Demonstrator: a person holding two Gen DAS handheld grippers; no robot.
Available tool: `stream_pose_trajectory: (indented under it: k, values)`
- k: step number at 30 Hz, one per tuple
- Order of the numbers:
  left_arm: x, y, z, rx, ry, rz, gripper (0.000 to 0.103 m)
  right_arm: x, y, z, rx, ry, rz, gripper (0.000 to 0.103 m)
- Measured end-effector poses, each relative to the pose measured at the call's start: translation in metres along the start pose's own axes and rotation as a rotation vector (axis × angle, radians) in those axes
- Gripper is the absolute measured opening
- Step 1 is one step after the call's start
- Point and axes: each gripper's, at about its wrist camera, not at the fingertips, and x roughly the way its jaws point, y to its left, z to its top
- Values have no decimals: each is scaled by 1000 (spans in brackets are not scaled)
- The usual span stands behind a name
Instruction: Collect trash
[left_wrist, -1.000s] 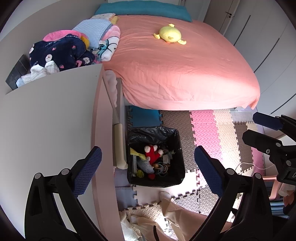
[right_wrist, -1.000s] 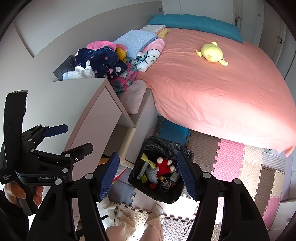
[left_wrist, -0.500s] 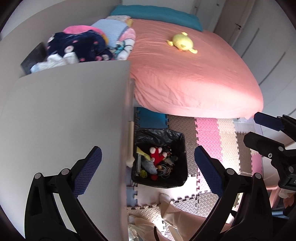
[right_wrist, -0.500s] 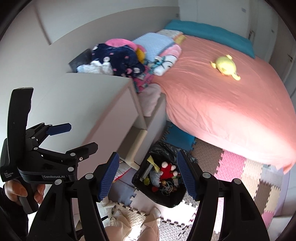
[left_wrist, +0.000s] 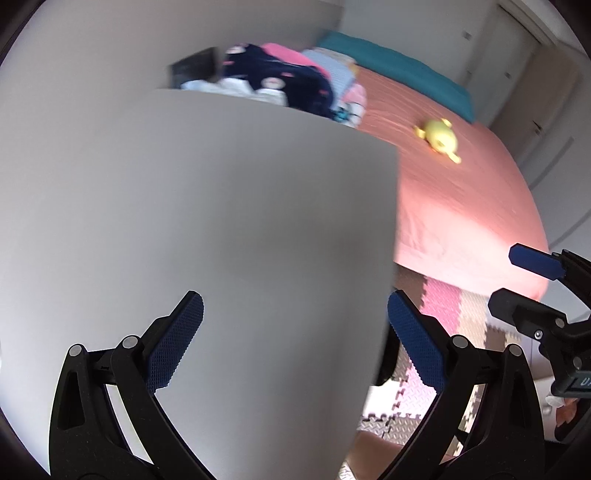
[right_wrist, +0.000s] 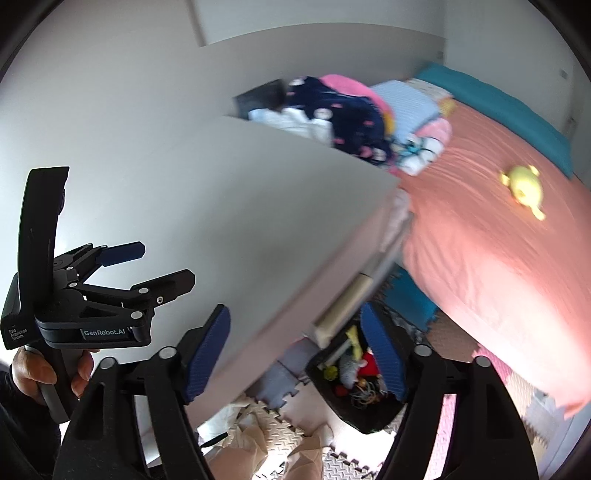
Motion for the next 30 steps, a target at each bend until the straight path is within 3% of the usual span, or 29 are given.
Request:
stream_pose_trajectory:
  k: [13,18,30]
  values:
    - [-60,105,-57,-211,-54,166,97,31,119,17,-169,40,189,94]
    - [-80,135,-85,-285,-72,225,97,42,160,18,-234,48,224,100]
    - [-118,202,-149,-491,-108,374,97,75,246,12,-353,66,254,100]
